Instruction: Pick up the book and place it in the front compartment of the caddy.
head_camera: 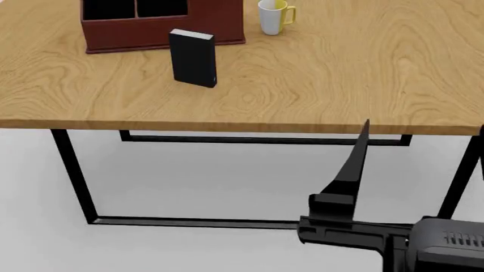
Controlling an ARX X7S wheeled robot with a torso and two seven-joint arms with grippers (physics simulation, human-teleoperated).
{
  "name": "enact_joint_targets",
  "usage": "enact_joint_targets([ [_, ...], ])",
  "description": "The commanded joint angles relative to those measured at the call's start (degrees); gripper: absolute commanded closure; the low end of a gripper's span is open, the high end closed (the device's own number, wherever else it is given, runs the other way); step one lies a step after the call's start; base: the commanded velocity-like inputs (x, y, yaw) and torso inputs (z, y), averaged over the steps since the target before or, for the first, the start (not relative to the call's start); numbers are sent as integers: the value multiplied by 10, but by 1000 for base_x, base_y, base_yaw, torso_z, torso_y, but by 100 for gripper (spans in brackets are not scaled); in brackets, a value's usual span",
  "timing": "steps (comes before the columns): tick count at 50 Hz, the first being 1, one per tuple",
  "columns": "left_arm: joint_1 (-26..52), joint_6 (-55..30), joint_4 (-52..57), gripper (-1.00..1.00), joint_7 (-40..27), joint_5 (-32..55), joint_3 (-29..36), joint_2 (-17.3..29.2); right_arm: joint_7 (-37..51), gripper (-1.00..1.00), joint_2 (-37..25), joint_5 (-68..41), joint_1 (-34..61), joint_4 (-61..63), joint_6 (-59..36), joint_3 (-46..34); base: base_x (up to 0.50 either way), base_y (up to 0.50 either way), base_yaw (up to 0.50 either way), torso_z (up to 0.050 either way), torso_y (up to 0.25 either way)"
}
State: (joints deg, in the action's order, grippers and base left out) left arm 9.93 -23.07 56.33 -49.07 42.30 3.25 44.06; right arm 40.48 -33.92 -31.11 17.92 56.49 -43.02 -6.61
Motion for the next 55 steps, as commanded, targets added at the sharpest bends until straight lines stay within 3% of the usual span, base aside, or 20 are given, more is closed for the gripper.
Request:
enact_joint_targets([
  [1,-1,114,33,-100,-156,70,72,153,198,-100,-133,-156,63,29,14,-76,0,0,0,0,0],
  [19,46,107,16,-100,-147,69,112,137,209,-100,-154,-174,72,22,40,-91,22,13,0,0,0],
  [55,48,120,9,-100,-145,66,120,141,215,-100,-163,-190,106,14,44,-117,298,151,0,0,0],
])
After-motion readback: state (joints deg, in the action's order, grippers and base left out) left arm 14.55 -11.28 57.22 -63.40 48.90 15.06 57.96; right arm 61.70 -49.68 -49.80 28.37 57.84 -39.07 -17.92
